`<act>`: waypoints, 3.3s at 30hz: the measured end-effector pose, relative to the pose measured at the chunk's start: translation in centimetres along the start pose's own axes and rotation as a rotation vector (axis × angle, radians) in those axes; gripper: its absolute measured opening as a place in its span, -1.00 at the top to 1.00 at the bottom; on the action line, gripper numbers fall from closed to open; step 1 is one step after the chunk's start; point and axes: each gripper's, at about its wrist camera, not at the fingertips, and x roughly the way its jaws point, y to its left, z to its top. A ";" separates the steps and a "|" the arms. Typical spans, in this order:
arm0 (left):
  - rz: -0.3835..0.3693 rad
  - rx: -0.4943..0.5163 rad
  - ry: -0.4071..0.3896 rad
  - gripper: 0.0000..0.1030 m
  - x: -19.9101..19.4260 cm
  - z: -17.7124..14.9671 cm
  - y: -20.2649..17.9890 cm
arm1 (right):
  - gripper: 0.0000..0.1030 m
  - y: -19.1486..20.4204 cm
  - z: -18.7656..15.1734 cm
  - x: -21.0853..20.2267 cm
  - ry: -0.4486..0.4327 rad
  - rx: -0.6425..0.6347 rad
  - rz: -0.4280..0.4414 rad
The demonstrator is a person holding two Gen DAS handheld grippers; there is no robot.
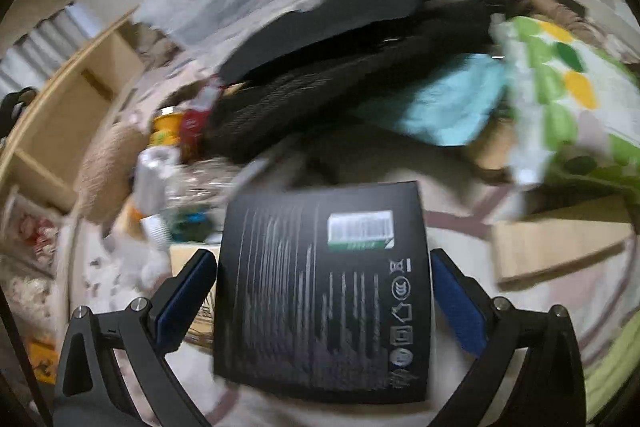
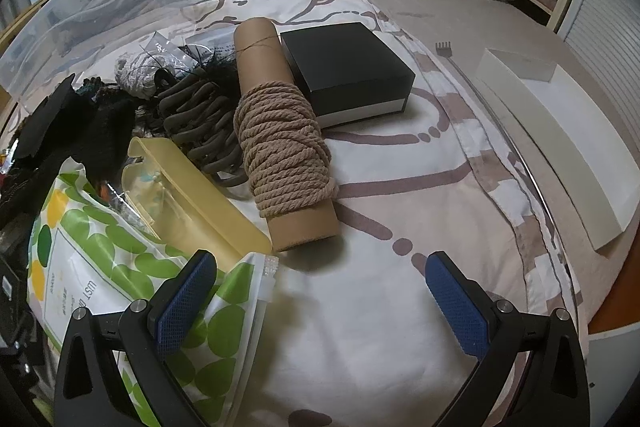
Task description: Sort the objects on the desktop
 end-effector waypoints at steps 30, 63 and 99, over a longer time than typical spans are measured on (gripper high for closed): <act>-0.238 0.018 -0.168 -1.00 -5.0 1.1 -3.6 | -1.00 0.8 0.0 -0.7 -0.033 -0.047 -0.036; -0.480 -0.013 -0.162 -1.00 -4.7 3.0 -4.8 | -1.00 -0.4 -0.8 -0.9 0.024 0.004 0.078; -0.196 0.401 -0.113 -1.00 -5.2 -1.4 -6.2 | -1.00 -0.3 -0.7 -0.3 0.036 -0.001 0.062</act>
